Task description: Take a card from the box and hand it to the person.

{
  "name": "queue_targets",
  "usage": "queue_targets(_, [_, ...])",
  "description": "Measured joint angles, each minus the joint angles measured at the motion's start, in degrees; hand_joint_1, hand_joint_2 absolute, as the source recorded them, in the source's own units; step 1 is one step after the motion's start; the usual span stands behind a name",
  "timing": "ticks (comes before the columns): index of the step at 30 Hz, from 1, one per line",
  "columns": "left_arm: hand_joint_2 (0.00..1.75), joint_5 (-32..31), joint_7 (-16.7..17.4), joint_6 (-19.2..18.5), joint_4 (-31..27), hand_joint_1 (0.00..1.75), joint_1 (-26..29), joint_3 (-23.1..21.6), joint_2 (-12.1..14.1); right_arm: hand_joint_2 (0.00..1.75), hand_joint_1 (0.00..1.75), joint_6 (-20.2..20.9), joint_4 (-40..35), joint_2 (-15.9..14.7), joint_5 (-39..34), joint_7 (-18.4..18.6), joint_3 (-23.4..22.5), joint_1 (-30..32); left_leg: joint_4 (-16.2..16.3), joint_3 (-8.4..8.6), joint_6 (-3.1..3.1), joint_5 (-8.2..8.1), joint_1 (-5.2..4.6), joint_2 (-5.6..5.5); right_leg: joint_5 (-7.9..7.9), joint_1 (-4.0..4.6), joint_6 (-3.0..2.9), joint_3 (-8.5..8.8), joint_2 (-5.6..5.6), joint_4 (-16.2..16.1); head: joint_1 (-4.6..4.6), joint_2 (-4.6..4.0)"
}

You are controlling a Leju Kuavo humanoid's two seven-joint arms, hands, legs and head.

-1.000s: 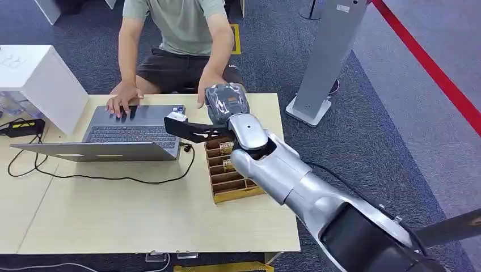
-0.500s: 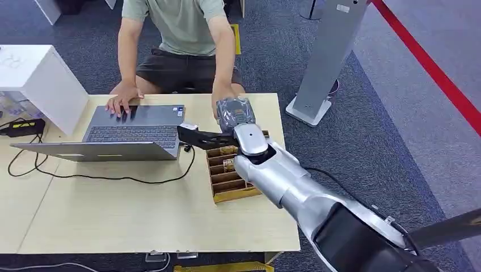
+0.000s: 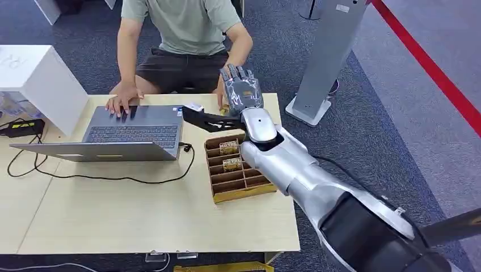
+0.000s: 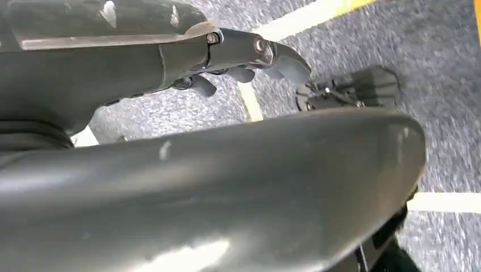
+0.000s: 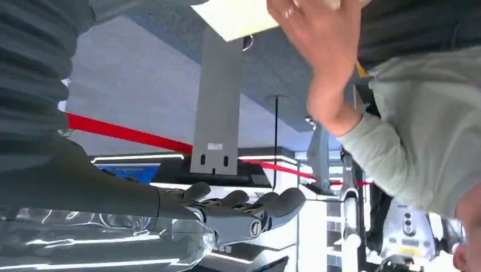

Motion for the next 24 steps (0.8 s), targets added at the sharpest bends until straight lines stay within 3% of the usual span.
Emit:
queue_targets(5, [0.0,0.54,0.85,1.37,-0.02,0.0,-0.31,-0.02,-0.59,1.75,0.0,5.16,-15.82,-5.79,-2.46,4.9,-2.6,3.93,0.02,0.06,0.0,-0.01,-0.01,-0.01,0.0,0.0,0.01,0.06,0.01,-0.02,0.0,0.0])
queue_targets(8, [0.0,1.16,-0.33,1.55,-0.02,0.0,0.31,-0.02,-0.59,1.75,0.0,5.18,-26.06,-9.91,-7.68,3.43,-5.06,9.06,0.02,0.08,0.02,-0.02,-0.01,-0.01,0.0,0.0,0.01,0.06,0.02,-0.07,0.04,0.0])
queue_targets(12, [0.0,1.64,-1.2,1.16,0.0,0.0,1.55,-0.02,-0.31,1.75,0.0,2.5,-38.6,-15.63,-16.79,-3.57,-8.98,17.89,0.02,0.07,0.01,-0.04,0.0,0.0,0.0,0.0,0.01,0.03,0.04,-0.14,0.04,0.0])
queue_targets(16, [0.0,1.66,-0.9,0.61,0.0,0.0,2.05,-0.02,0.39,1.75,0.0,-0.67,-49.22,-20.2,-27.01,-14.63,-13.4,31.9,0.0,0.07,0.03,-0.12,0.02,-0.08,-0.05,0.02,0.05,0.11,-0.04,-0.18,0.24,0.0])
queue_targets(20, [0.0,2.23,-1.18,0.81,0.0,0.0,2.13,0.0,1.09,1.75,0.0,-0.98,-54.83,-22.23,-31.9,-22.47,-15.7,44.68,-0.06,0.07,-0.01,-0.17,0.02,-0.03,-0.08,0.02,0.02,0.11,0.02,-0.18,0.0,0.0])
queue_targets(24, [0.0,2.47,-2.01,1.12,0.0,0.0,2.1,0.04,1.55,1.75,0.0,-1.68,-54.78,-22.3,-44.97,-31.39,-15.65,53.56,-0.11,0.02,-0.01,-0.17,0.02,-0.03,-0.11,0.02,-0.01,0.1,0.01,-0.16,-0.02,0.0])
